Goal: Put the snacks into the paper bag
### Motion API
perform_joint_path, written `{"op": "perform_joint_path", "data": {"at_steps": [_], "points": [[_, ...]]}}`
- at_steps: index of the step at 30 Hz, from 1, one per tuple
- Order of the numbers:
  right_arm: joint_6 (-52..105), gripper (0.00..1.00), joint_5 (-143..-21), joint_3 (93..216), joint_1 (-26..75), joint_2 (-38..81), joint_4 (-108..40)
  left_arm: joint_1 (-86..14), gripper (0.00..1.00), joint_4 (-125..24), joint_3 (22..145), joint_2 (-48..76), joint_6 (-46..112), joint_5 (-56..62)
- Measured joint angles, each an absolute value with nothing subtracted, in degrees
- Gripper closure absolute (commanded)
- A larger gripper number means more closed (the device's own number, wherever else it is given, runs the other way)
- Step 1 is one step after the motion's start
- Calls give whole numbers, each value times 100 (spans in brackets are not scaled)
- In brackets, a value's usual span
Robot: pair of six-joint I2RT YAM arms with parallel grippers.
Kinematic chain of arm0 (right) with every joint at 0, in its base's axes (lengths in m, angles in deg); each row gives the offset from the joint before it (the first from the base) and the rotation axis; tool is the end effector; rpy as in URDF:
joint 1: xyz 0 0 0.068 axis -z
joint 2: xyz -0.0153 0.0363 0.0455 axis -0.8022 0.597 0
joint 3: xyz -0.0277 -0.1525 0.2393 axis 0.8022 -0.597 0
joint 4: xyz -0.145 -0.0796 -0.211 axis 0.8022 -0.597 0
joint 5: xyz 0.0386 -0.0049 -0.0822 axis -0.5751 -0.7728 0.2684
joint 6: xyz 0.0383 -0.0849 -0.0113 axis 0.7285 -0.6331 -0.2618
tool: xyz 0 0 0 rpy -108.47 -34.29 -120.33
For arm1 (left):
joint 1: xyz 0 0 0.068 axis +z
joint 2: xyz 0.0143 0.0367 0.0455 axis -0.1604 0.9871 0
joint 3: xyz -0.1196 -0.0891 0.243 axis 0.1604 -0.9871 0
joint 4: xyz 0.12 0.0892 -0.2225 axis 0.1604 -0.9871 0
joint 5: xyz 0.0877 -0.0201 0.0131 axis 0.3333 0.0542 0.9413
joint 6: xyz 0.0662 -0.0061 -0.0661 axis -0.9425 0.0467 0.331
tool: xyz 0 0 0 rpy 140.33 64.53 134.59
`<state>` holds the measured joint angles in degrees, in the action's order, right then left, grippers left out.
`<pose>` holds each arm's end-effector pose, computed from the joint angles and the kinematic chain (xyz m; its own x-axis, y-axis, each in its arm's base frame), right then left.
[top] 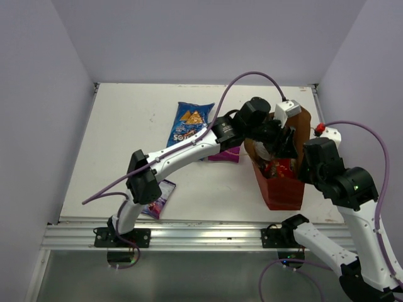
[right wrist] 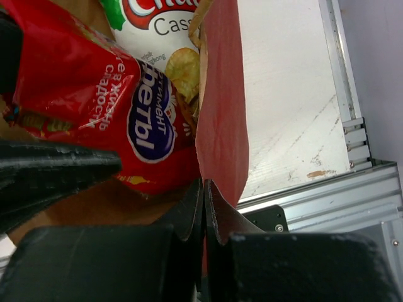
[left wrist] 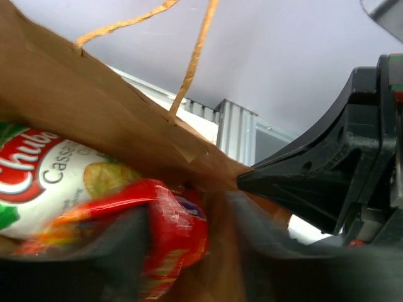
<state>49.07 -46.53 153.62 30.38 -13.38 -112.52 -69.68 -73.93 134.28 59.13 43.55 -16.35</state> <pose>0.1231 0.0095 0.3699 -0.6613 0.1933 -0.7248 0.2862 0.9581 -0.0056 0.2376 -0.4986 0.3758 -0.5239 0.2348 -0.8188 0.8517 0.1548 -0.5006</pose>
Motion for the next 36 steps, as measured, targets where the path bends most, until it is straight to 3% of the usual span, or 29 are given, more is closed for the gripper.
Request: {"op": "perform_joint_path", "data": {"at_steps": [2, 3, 15, 21, 28, 33, 36], "points": [[4907, 100, -4653, 15362, 3038, -1340, -11265, -6970, 11, -7361, 13436, 5952, 4325, -1689], [4907, 100, -4653, 15362, 3038, -1340, -11263, -6970, 10, -7361, 13436, 5952, 4309, -1689], [4905, 100, -4655, 15104, 3038, -1357, -11232, -6968, 7, -7297, 13626, 5767, 4303, -1335], [4914, 100, -4690, 15084, 3032, -1445, -11175, -6891, 5, -6799, 13561, 4851, 4469, -1108], [4911, 100, -4679, 15067, 3032, -1471, -11108, -6089, 5, -6379, 12632, 3205, 4512, -581], [4907, 100, -4696, 14964, 3032, -1499, -11143, -5912, 8, -7127, 12236, 3107, 4237, 363], [4890, 100, -4696, 14903, 3032, -1488, -11178, -5923, 9, -7452, 11336, 3161, 4270, 643]]}}
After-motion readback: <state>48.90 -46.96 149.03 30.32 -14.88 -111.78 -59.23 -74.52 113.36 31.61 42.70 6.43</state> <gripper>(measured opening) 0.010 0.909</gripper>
